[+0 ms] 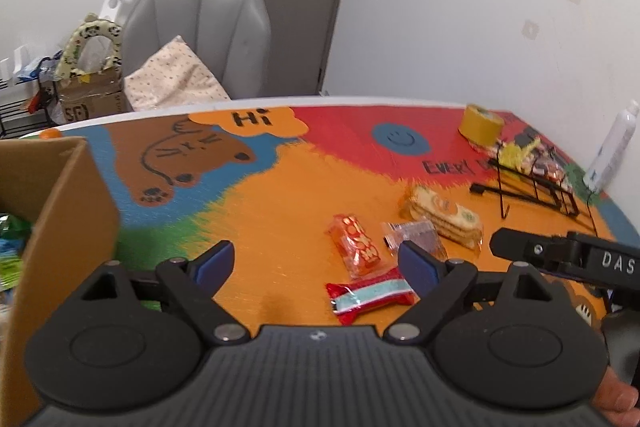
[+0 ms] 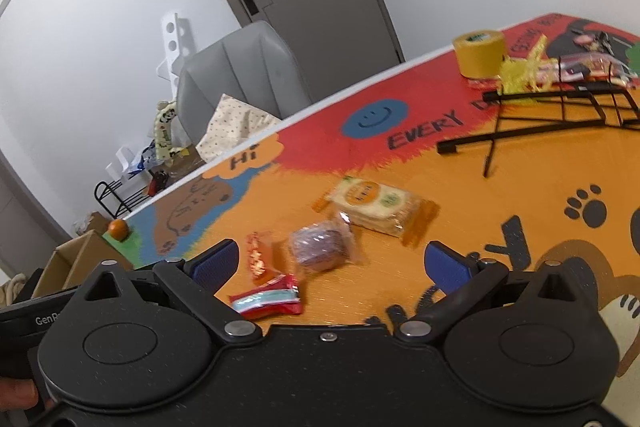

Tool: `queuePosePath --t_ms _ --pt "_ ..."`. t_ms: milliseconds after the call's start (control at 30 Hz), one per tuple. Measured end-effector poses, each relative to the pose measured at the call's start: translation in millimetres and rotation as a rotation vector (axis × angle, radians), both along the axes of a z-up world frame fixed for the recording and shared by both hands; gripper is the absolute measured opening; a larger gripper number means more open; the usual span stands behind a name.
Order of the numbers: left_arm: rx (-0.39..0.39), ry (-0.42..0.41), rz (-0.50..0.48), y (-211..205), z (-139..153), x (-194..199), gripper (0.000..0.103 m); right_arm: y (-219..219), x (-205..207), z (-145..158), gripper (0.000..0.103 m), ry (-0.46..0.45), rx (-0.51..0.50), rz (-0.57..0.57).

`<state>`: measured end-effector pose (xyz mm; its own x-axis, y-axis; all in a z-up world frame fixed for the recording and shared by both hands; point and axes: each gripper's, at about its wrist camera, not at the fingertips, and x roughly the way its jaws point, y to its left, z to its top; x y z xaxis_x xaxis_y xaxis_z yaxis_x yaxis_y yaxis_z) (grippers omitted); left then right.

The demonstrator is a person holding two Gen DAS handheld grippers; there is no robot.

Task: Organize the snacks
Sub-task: 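Move both grippers back toward the red-and-white bar and pink packets, then grasp the red-and-white bar with the left gripper while the right gripper grasps the purple packet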

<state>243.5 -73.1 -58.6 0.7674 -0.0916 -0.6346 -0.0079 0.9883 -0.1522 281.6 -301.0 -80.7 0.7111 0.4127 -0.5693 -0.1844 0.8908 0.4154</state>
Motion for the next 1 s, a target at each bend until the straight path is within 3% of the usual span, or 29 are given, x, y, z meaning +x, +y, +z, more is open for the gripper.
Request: queuePosePath --t_ms 433,733,1000 --pt "0.006 0.102 -0.028 -29.3 -41.4 28.5 0.088 -15.7 19.1 -26.8 0.093 0.064 -0.01 -0.012" --pt "0.049 0.089 -0.043 -43.7 -53.0 33.6 0.088 -14.3 25.5 -33.2 0.077 0.076 0.002 0.031" --pt "0.089 0.077 0.019 -54.5 -55.8 35.3 0.088 -7.9 26.9 -35.5 0.076 0.086 0.005 0.042"
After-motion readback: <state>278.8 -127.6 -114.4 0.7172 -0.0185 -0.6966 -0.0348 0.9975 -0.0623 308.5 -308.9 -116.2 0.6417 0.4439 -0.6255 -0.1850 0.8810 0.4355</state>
